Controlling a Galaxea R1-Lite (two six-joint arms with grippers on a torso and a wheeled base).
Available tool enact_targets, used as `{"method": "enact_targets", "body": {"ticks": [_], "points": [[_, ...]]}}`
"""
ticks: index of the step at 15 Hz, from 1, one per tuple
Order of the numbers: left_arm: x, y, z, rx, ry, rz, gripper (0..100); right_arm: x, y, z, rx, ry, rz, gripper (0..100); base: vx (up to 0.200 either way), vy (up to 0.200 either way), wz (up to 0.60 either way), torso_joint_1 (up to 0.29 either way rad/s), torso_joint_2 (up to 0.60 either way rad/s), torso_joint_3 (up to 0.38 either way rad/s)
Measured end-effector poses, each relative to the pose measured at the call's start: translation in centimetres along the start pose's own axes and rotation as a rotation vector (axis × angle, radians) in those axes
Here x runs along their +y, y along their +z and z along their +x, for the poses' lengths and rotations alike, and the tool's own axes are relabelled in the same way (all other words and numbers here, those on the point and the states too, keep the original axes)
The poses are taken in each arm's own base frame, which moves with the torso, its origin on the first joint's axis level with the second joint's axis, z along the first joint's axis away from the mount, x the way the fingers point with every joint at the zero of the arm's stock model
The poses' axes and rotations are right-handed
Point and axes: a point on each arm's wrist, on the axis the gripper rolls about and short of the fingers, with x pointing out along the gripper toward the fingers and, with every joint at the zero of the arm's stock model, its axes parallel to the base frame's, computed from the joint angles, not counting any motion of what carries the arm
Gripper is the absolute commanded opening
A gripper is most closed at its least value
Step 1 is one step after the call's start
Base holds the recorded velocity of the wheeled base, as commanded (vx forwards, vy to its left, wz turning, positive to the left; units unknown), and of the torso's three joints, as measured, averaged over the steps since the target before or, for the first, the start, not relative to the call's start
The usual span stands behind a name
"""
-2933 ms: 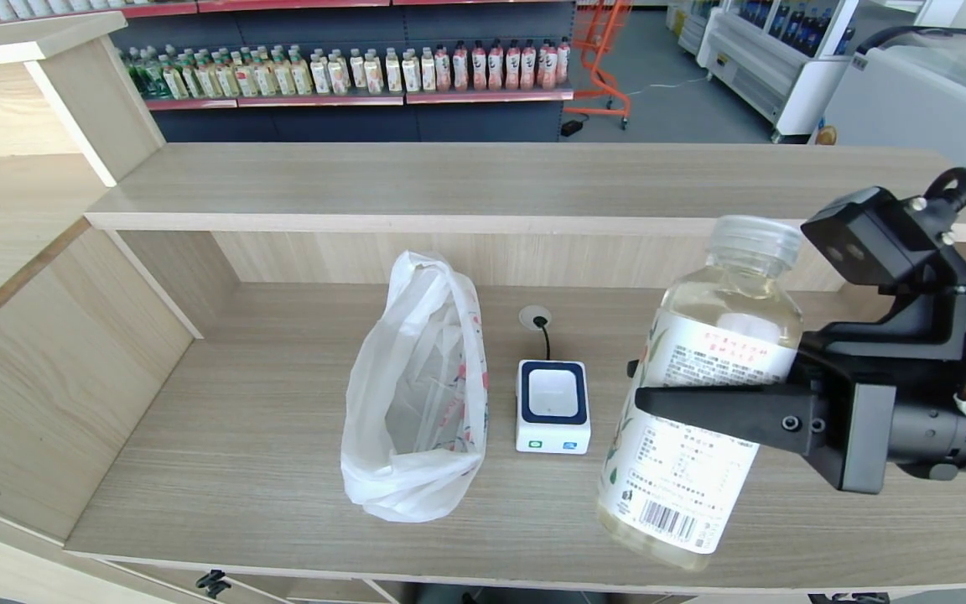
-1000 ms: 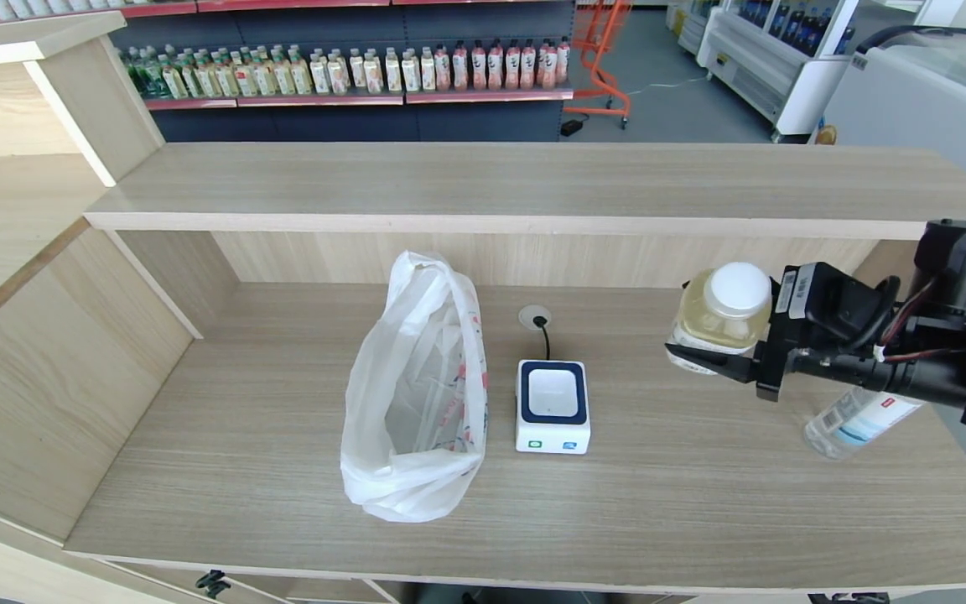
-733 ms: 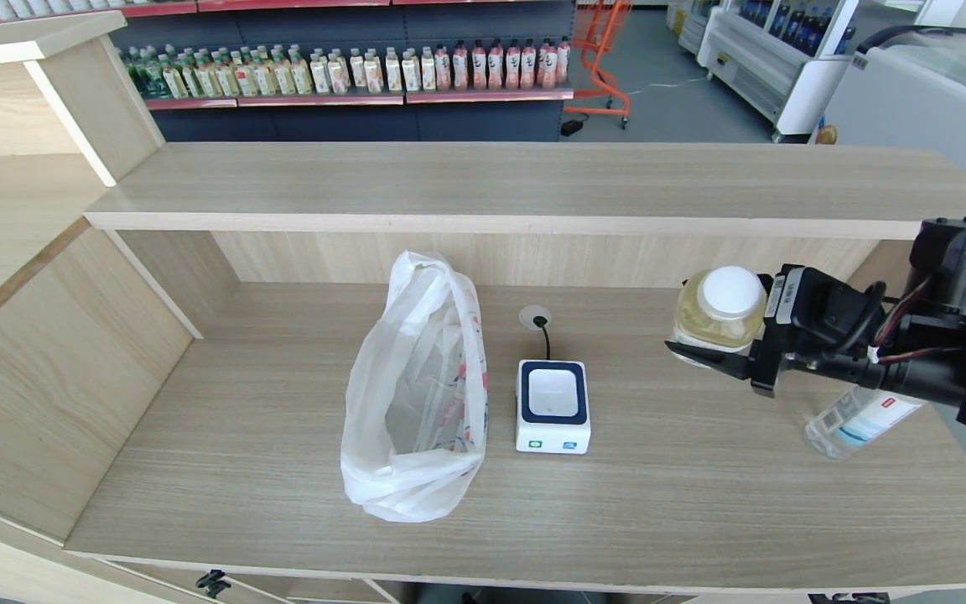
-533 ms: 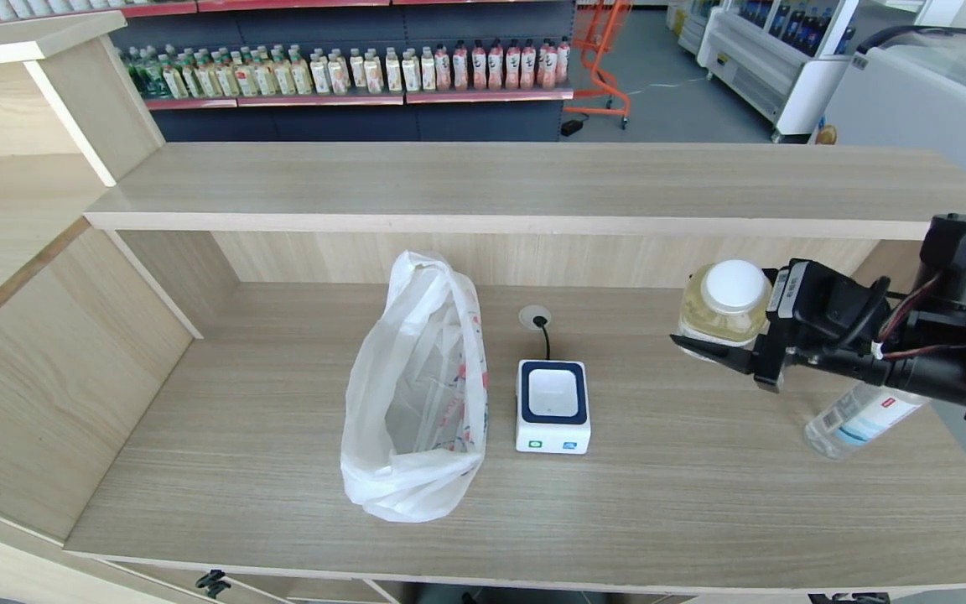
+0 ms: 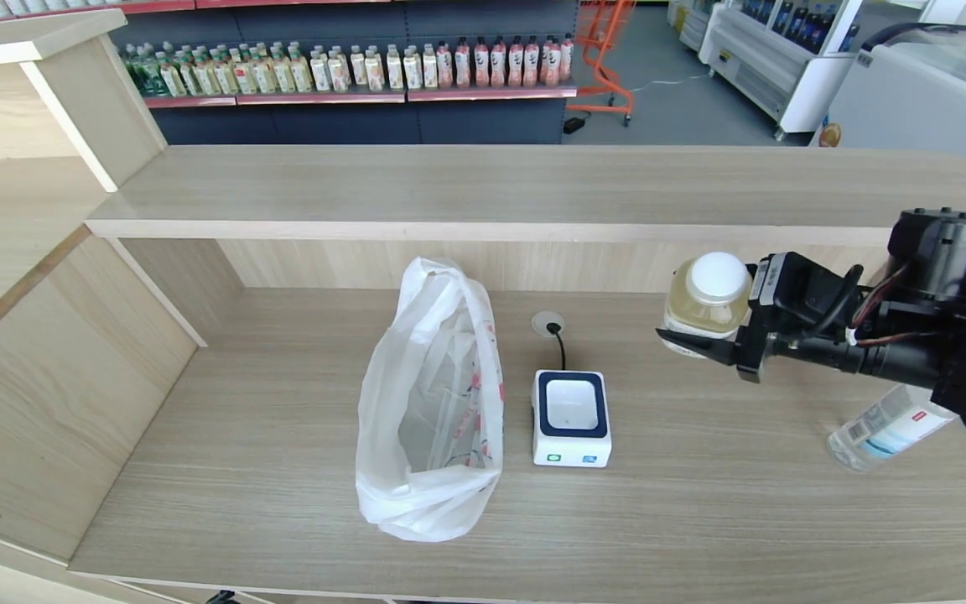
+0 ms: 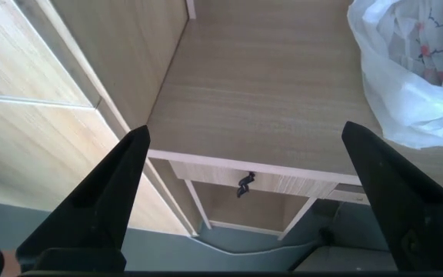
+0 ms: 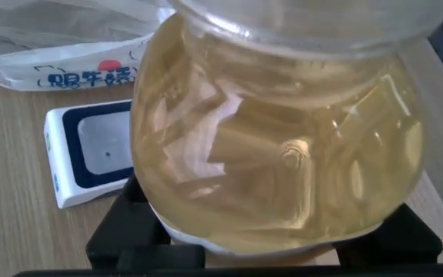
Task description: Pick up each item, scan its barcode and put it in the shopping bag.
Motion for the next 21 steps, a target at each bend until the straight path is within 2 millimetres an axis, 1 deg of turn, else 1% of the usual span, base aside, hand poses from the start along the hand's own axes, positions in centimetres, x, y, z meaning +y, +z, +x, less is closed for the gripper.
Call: {"method": "enact_targets", "body": {"ticks": [2, 6, 8, 10, 12, 14, 16, 21], "points": [[0.0, 0.0, 0.0, 0.0, 0.001, 0.0, 100, 0.4, 0.4, 1.0, -0.036, 0.023, 0.052, 0, 0.0, 0.0, 0.0, 0.0, 0.0, 0.0], [0.0, 0.0, 0.0, 0.0, 0.0, 0.0, 100, 1.8, -0.1, 2.3, -0.057, 0.093, 0.083, 0, 0.0, 0.0, 0.0, 0.0, 0.0, 0.0], [0.0, 0.0, 0.0, 0.0, 0.002, 0.0, 100, 2.4, -0.7, 2.4, -0.053, 0.121, 0.1, 0, 0.0, 0.0, 0.0, 0.0, 0.0, 0.0], [0.0, 0.0, 0.0, 0.0, 0.001, 0.0, 100, 3.4, -1.3, 2.7, -0.079, 0.174, 0.087, 0, 0.0, 0.0, 0.0, 0.0, 0.0, 0.0], [0.0, 0.0, 0.0, 0.0, 0.001, 0.0, 100, 3.8, -2.6, 2.5, -0.085, 0.201, 0.071, 0, 0.0, 0.0, 0.0, 0.0, 0.0, 0.0], [0.0, 0.0, 0.0, 0.0, 0.001, 0.0, 100, 4.2, -3.4, 2.7, -0.107, 0.229, 0.051, 0, 0.0, 0.0, 0.0, 0.0, 0.0, 0.0], [0.0, 0.0, 0.0, 0.0, 0.001, 0.0, 100, 4.3, -4.2, 3.3, -0.167, 0.26, -0.006, 0, 0.0, 0.0, 0.0, 0.0, 0.0, 0.0], [0.0, 0.0, 0.0, 0.0, 0.001, 0.0, 100, 4.6, -6.4, 5.5, -0.219, 0.291, -0.071, 0, 0.0, 0.0, 0.0, 0.0, 0.0, 0.0]]}}
